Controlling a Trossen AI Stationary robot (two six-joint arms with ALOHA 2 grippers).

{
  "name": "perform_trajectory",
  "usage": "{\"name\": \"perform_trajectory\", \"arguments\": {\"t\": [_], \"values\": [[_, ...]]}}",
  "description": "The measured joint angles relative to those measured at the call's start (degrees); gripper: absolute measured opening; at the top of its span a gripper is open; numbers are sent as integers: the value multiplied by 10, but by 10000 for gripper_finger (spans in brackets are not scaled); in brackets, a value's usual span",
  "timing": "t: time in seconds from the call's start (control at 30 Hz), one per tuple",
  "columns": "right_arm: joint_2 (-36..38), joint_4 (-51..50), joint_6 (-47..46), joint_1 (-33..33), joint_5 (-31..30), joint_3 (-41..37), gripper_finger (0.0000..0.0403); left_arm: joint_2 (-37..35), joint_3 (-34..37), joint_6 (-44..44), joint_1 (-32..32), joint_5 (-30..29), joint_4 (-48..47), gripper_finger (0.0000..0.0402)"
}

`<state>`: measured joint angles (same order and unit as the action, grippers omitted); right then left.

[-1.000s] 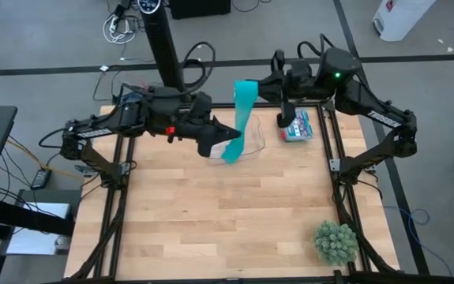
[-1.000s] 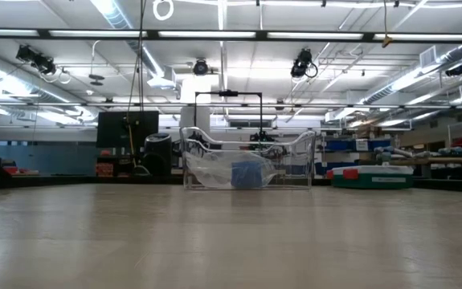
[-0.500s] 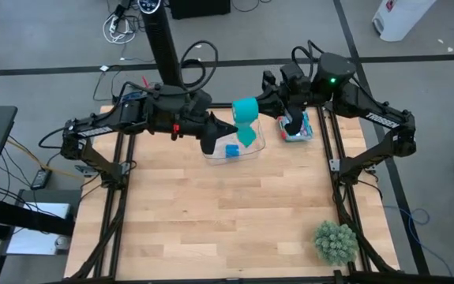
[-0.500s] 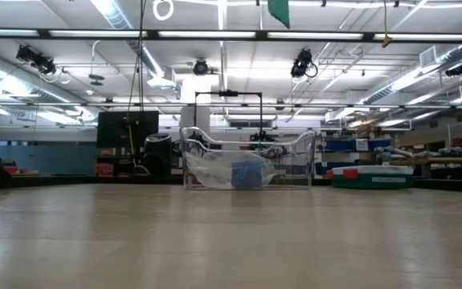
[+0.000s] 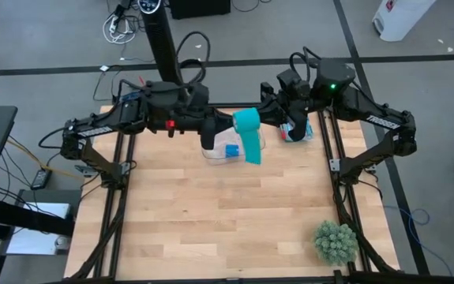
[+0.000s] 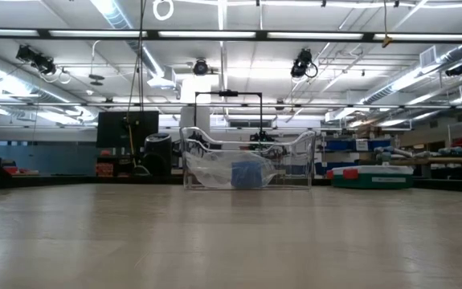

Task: Roll bandage
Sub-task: Roll the sky blue bandage

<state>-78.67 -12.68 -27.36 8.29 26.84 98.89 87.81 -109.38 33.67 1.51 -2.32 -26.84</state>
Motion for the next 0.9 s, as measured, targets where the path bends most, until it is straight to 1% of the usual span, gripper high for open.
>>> {"name": "perform_trajectory", "arguments": {"t": [0.2, 0.27, 0.43, 0.5, 0.6, 0.67, 0.77, 0.9], "values": [[0, 2, 1, 4, 0, 0, 0, 0, 0, -3, 0, 6, -3, 46], [1, -7, -1, 7, -1, 0, 0, 0, 0, -4, 0, 19, 0, 62], [1, -29, -59, 13, 0, 0, 0, 0, 0, -4, 0, 60, 1, 97], [1, -41, -79, 13, 10, 0, 0, -3, 0, -6, 0, 78, 1, 104], [1, -62, -101, 13, 26, 0, 0, -8, 0, -23, 0, 80, -7, 106], [2, -71, -115, 13, 29, -7, 0, -10, 0, -38, 0, 71, -24, 104], [3, -80, -134, 14, 40, -17, 0, -15, -12, -70, -5, 34, -71, 100], [5, -83, -162, 15, 59, -43, 0, -17, -40, -147, -31, -55, -102, 96]]}}
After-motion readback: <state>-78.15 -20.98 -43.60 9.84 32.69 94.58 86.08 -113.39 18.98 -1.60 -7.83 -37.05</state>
